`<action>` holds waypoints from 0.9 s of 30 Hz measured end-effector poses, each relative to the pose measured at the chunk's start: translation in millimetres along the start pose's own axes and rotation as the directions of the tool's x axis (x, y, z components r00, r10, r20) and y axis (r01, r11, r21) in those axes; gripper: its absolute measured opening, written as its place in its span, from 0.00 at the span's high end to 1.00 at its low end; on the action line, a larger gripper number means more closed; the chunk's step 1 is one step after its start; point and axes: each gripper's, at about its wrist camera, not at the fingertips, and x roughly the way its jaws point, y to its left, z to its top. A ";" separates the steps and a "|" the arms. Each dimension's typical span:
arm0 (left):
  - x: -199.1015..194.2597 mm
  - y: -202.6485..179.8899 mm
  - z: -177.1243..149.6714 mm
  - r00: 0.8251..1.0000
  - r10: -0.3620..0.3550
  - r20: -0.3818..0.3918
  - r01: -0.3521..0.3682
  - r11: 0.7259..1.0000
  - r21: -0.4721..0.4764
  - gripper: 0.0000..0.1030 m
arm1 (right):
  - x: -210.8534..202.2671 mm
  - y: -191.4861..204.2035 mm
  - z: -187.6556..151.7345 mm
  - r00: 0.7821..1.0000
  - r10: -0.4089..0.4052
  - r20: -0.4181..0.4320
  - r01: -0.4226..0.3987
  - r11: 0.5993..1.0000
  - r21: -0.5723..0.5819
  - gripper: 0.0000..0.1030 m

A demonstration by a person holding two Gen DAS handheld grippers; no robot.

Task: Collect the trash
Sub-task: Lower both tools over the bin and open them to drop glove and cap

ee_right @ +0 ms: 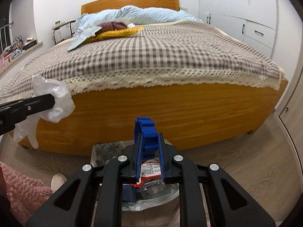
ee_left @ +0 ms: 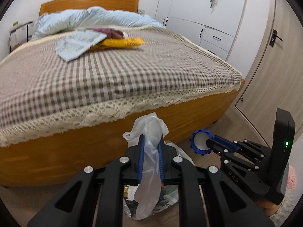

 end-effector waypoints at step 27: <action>52.0 37.5 -37.9 0.989 0.054 -0.135 -0.067 0.994 -0.089 0.89 | 44.8 4.7 -27.1 0.993 0.046 -0.111 -0.047 0.999 -0.006 0.85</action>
